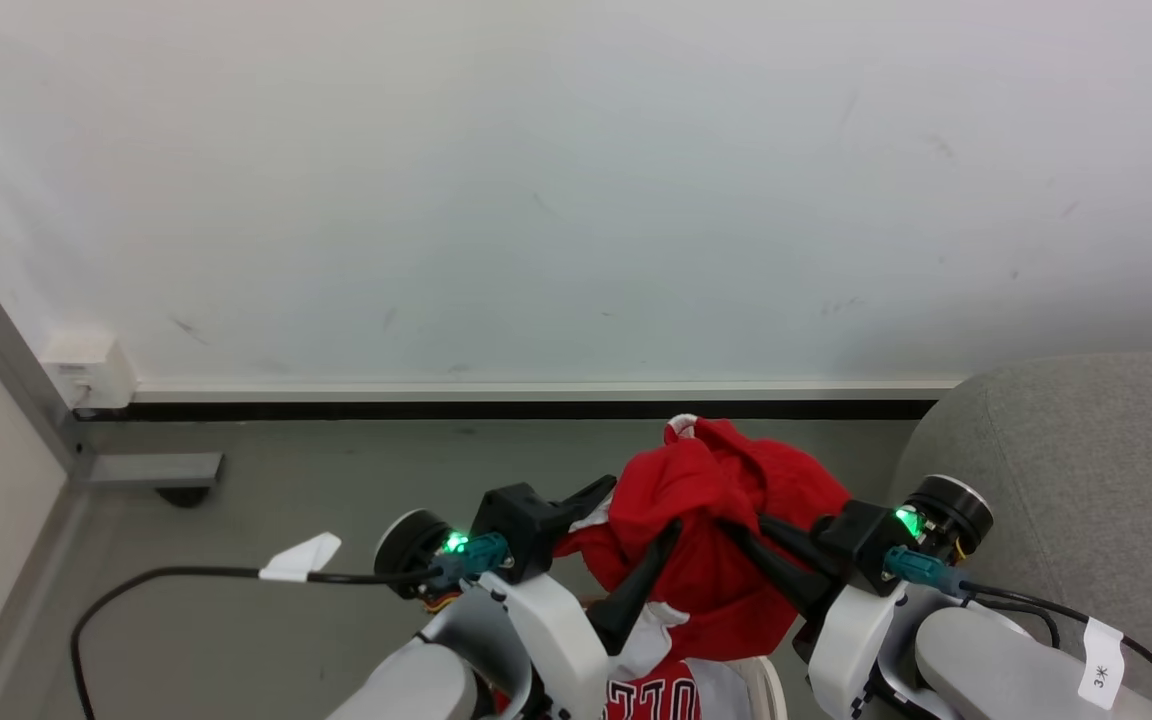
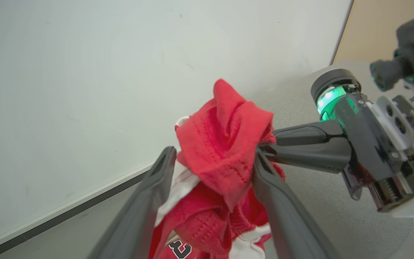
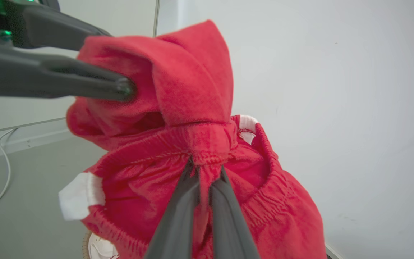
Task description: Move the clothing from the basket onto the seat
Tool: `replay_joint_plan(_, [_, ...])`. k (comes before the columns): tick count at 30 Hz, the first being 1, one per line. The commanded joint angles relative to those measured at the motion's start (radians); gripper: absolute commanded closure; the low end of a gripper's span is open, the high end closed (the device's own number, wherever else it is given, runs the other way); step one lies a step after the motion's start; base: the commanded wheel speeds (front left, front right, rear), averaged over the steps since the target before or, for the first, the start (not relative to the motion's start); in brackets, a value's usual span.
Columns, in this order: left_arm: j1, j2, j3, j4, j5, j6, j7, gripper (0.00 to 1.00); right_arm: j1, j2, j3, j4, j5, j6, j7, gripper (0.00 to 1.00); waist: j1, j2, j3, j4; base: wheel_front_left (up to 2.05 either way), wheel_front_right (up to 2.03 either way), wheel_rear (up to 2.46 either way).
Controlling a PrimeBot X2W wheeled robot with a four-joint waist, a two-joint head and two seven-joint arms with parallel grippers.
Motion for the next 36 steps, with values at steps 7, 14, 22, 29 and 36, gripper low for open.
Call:
replay_joint_plan(7, [0.01,0.002,-0.002,0.001,-0.01,0.01,-0.012,0.0,0.014,-0.021,-0.018,-0.006,-0.013,-0.003,-0.004,1.0,0.0,-0.0001,0.0,-0.013,0.0,0.0,0.0])
replay_joint_plan(14, [0.016,0.011,0.005,-0.003,-0.014,0.023,-0.022,0.0,0.022,-0.059,-0.055,-0.018,-0.02,-0.003,-0.004,1.0,0.0,-0.0001,0.011,-0.047,0.0,0.0,0.0])
replay_joint_plan(22, [0.029,0.008,0.004,-0.01,-0.026,0.031,-0.029,0.0,0.045,-0.106,-0.148,-0.055,-0.041,-0.003,-0.004,1.0,0.0,-0.0001,0.027,-0.124,0.0,0.0,0.0])
replay_joint_plan(29, [0.033,0.011,0.003,-0.016,-0.031,0.037,-0.037,0.0,0.082,-0.148,-0.236,-0.094,-0.072,-0.003,-0.004,1.0,0.0,-0.0001,0.047,-0.204,0.0,0.0,0.0])
replay_joint_plan(36, [0.042,0.003,-0.005,-0.013,-0.039,0.037,-0.051,0.0,0.119,-0.183,-0.3,-0.128,-0.094,-0.003,-0.004,1.0,0.0,-0.0001,0.064,-0.298,0.0,0.0,0.0])
